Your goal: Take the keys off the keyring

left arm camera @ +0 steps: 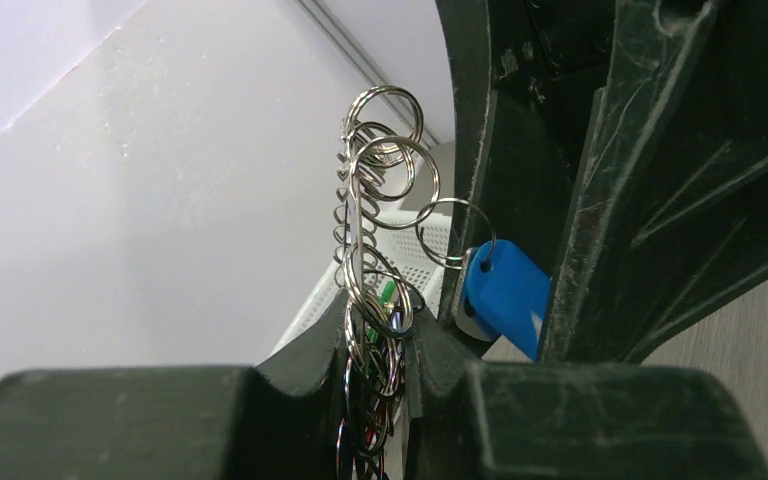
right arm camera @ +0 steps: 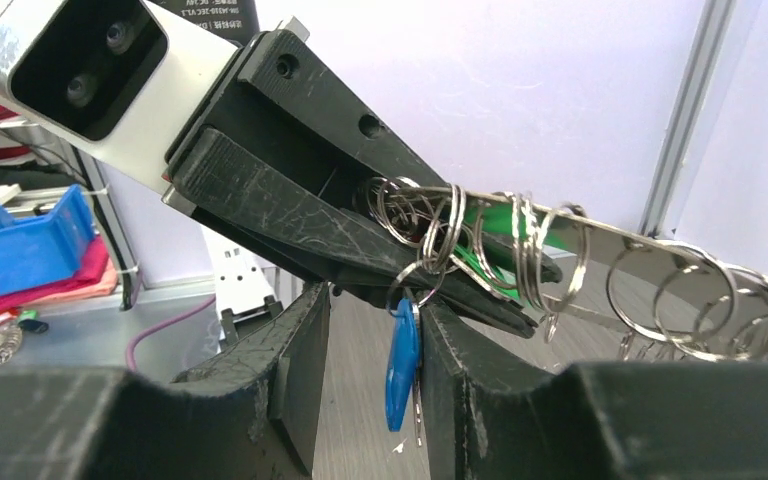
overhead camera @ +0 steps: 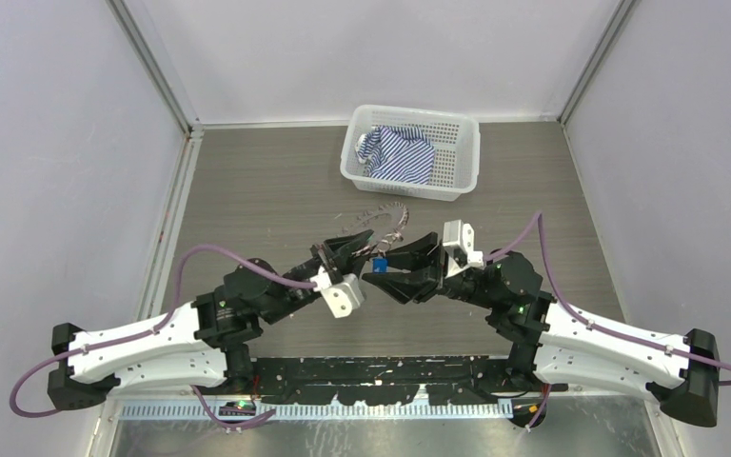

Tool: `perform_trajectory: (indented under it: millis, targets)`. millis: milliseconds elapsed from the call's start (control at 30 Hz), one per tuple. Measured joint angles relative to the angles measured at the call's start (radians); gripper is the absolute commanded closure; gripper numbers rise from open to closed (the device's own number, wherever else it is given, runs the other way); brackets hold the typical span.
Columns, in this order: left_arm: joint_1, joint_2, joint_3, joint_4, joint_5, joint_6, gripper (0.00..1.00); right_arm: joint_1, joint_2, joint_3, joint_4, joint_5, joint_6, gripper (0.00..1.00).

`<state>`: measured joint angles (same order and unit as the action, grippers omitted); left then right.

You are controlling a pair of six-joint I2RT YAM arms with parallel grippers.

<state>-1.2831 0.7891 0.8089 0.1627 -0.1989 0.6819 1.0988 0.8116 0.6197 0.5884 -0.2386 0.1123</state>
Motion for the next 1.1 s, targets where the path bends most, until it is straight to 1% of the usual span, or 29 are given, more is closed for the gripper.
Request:
perform_trajectory:
  millis: [233,533,900,1100]
  targets:
    - [0.0,0.003,0.001,-0.027,0.005,0.082,1.0,0.0,-0.001,0.005,-0.032,-0.025,0.002,0.58]
    - [0.0,-0.006,0.01,-0.048,0.032,0.091,0.99,0.0,0.001,0.005,-0.027,-0.026,0.008,0.58]
    - [0.0,-0.016,0.04,-0.047,0.08,0.093,1.0,0.0,0.021,-0.003,0.076,-0.018,0.054,0.58]
    - [0.0,-0.027,0.04,-0.047,0.097,0.093,0.99,-0.002,0.021,-0.006,0.101,-0.032,0.079,0.58]
